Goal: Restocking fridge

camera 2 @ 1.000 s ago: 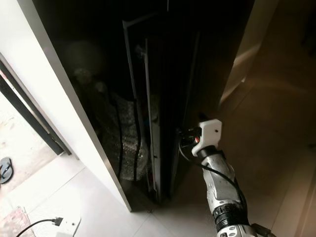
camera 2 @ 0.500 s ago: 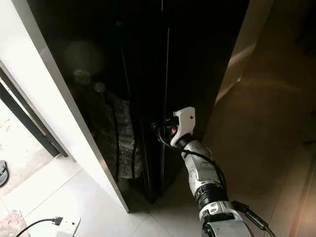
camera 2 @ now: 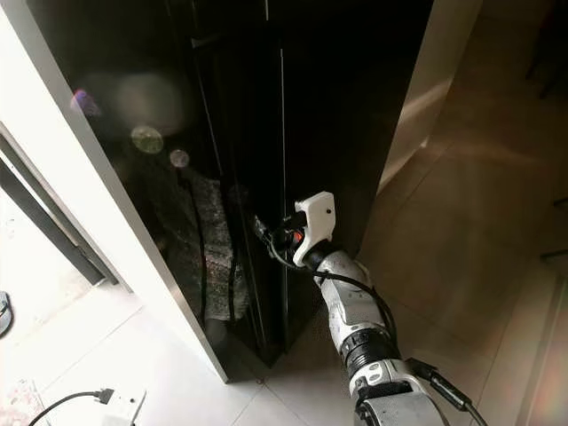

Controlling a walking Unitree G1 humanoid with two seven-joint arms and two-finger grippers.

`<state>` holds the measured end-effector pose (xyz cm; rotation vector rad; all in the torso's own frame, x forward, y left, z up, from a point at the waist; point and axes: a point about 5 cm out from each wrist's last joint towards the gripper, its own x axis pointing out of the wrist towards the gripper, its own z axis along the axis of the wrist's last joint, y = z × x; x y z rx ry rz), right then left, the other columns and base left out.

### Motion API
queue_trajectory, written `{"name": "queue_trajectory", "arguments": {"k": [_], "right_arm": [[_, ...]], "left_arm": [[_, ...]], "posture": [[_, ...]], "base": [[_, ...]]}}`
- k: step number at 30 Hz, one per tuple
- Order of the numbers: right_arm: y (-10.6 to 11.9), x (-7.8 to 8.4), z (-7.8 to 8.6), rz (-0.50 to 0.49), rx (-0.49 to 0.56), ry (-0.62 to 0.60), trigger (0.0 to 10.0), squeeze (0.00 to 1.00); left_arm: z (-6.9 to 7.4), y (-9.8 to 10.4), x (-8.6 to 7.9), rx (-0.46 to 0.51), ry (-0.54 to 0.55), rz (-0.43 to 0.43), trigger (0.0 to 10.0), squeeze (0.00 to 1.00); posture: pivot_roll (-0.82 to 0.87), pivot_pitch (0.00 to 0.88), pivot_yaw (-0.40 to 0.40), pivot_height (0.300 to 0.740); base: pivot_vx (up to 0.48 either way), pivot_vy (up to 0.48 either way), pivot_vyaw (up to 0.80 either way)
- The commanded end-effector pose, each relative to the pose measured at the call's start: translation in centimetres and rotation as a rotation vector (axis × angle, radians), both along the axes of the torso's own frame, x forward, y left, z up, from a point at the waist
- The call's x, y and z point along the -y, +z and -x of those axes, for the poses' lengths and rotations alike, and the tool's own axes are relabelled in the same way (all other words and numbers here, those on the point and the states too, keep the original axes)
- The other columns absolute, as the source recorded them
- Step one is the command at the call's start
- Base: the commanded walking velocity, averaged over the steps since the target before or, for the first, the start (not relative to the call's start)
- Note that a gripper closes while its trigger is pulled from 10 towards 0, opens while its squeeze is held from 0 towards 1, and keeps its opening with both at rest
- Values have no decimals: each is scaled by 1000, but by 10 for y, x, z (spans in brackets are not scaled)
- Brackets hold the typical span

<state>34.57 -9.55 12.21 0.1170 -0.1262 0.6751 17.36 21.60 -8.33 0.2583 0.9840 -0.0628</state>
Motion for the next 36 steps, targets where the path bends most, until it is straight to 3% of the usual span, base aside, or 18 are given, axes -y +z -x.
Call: {"name": "queue_trajectory", "arguments": {"k": [1, 10, 15, 18, 19, 21, 23, 27, 30, 32, 36], "right_arm": [[-1, 2, 6, -1, 25, -3, 10000, 0], [-18, 43, 52, -60, 22, -121, 10000, 0], [-33, 84, 68, -130, -37, -273, 10000, 0], [-61, 122, 75, -138, -149, -471, 10000, 0], [-79, 138, 81, -146, -233, -566, 10000, 0], [-88, 144, 85, -153, -277, -602, 10000, 0], [-119, 154, 99, -97, -454, -711, 10000, 0], [-175, 154, 150, 36, -839, -831, 10000, 0], [-203, 139, 186, 165, -1051, -789, 10000, 0], [-209, 131, 195, 233, -1090, -757, 10000, 0], [-212, 118, 193, 168, -1085, -802, 10000, 0]], "left_arm": [[5, -2, -2, -20, -6, -10, 10000, 0], [7, -3, -1, -27, -7, -7, 10000, 0], [7, -3, -1, -29, -12, -7, 10000, 0], [7, -3, -1, -29, -14, -8, 10000, 0], [7, -3, -1, -29, -14, -9, 10000, 0], [6, -3, -1, -29, -14, -9, 10000, 0], [6, -3, -1, -29, -15, -9, 10000, 0], [7, -3, -1, -29, -11, -7, 10000, 0], [7, -3, -2, -29, -8, -9, 10000, 0], [8, -3, -3, -30, -8, -12, 10000, 0], [9, -3, -5, -28, 4, -15, 10000, 0]], "posture": [[-106, 7, 34, 740], [-119, 16, 25, 740], [-128, 20, 23, 740], [-132, 23, 21, 740], [-132, 25, 21, 740], [-132, 25, 21, 740], [-130, 26, 23, 740], [-109, 27, 19, 740], [-97, 32, 21, 740], [-86, 32, 19, 740], [-92, 39, 25, 740]], "base": [[0, 0, 0], [0, 0, 0], [0, 0, 0], [0, 0, 0], [0, 0, 0], [0, 0, 0], [0, 0, 0], [0, 0, 0], [0, 0, 0], [0, 0, 0], [0, 0, 0]]}}
